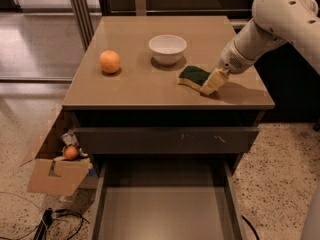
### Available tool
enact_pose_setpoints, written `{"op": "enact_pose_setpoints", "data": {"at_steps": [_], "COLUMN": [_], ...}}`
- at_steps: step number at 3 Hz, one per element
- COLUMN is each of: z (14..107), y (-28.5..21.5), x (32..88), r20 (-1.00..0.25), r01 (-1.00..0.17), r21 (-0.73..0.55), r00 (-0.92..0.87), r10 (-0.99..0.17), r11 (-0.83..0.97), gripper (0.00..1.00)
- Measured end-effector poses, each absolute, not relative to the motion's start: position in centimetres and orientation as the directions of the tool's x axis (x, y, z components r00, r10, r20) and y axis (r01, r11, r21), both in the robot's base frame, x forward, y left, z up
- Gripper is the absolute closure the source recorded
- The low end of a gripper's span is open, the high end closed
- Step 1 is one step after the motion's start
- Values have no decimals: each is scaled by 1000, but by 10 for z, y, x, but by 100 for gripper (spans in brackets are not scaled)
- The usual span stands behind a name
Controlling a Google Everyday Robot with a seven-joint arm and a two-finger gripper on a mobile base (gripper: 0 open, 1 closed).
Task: Place sponge into middle drawer
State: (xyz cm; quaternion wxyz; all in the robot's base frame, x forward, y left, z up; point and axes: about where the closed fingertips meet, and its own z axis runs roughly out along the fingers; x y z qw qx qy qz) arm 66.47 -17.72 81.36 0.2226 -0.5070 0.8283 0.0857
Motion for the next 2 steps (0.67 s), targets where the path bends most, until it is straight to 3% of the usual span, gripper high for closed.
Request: {"op": "enact_pose_setpoints", "data": {"at_steps": [2], "z": [813], "y": [-177], "x": [665], "r20": [-456], "r01": [-878], "r21": [-84], "r00": [-387], "r10": [-802], "r11": [471], "gripper": [100]}}
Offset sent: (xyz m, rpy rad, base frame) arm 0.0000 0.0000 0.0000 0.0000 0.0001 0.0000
